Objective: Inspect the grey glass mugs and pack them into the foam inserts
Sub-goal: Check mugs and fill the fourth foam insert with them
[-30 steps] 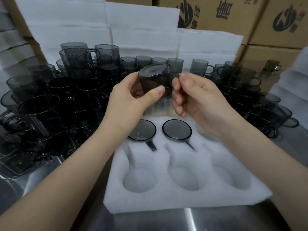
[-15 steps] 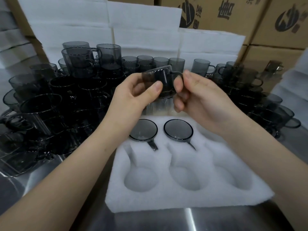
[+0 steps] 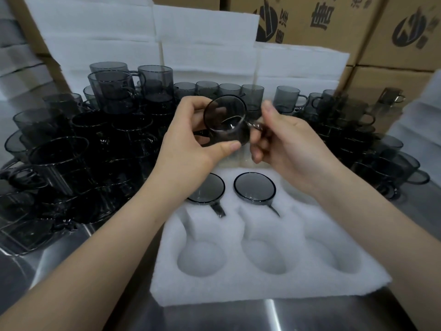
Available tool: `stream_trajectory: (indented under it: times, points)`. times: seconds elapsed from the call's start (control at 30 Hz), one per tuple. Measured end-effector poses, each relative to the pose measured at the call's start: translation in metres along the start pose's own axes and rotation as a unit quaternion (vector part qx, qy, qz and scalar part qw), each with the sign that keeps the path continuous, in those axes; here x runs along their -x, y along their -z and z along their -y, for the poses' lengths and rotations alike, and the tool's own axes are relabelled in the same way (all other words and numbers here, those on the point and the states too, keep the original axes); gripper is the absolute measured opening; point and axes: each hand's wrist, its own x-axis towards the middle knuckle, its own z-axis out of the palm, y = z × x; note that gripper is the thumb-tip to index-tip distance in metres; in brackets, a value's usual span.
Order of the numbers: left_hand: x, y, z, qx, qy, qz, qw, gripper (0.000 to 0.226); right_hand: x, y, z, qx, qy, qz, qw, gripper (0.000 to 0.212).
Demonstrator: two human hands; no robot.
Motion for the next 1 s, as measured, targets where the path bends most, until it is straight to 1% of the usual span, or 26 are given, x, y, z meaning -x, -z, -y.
stream_trajectory:
  times: [0.1,0.13,0.23,0.33,0.47,0.53,0.6,0.63,0.7,0.77,0.83,0.9,0.97,1.0]
  points:
    - [0.0002,0.0018,0.0002,0.047,0.015,-0.02,0.999,0.052,0.0007,0.0013,-0.001,-0.005,0.034,0.031,0.999,0.031]
    - [0.0001,0.0024,0.0,0.055,0.021,-0.02,0.998,0.055,0.0011,0.0015,-0.0015,0.002,0.043,0.037,0.998,0.028]
    - [-0.0006,0.0033,0.0001,0.06,0.022,0.008,0.998,0.063,0.0024,0.0013,-0.0016,0.013,0.059,0.039,0.997,0.028]
    - [-0.0006,0.0021,0.0014,0.046,0.009,0.038,0.998,0.069,0.0025,0.0026,0.0012,0.015,0.054,0.035,0.998,0.033]
    - [-0.0008,0.0014,0.0034,-0.004,-0.002,0.059,0.998,0.084,0.0014,0.0023,0.0007,0.099,0.072,0.001,0.992,0.043]
    - [-0.0007,0.0013,0.0018,-0.047,-0.015,0.064,0.997,0.074,0.0016,0.0002,-0.001,0.112,0.078,-0.015,0.991,0.046]
    - [-0.0004,0.0018,0.0001,-0.031,-0.014,0.052,0.998,0.064,0.0018,-0.0015,-0.0014,0.067,0.084,-0.024,0.994,0.036]
    - [-0.0003,0.0021,-0.0009,-0.012,-0.01,0.046,0.999,0.063,0.0019,-0.0014,-0.0005,0.042,0.089,-0.029,0.995,0.028]
    - [-0.0003,0.0027,-0.0031,0.013,0.002,0.045,0.999,0.069,0.0017,-0.0004,0.0005,0.027,0.095,-0.043,0.994,0.021]
    - [0.0005,0.0032,-0.0054,0.019,0.01,0.061,0.998,0.077,0.0009,0.001,-0.0001,0.039,0.077,-0.045,0.995,0.019]
    - [0.0021,0.0033,-0.0058,0.047,0.011,0.08,0.996,0.075,-0.0002,0.0024,-0.0012,0.038,0.035,-0.004,0.999,0.033]
    - [0.0038,0.003,-0.0053,0.071,0.01,0.1,0.992,0.064,-0.0008,0.0043,0.0004,0.024,0.003,0.055,0.998,0.045]
    - [0.0044,0.0027,-0.0045,0.057,-0.009,0.123,0.991,0.052,-0.0002,0.0056,0.003,0.012,-0.01,0.103,0.995,0.045]
    - [0.0043,0.0025,-0.0042,0.045,-0.02,0.131,0.99,0.049,0.0002,0.0059,0.0037,0.011,-0.012,0.119,0.993,0.043]
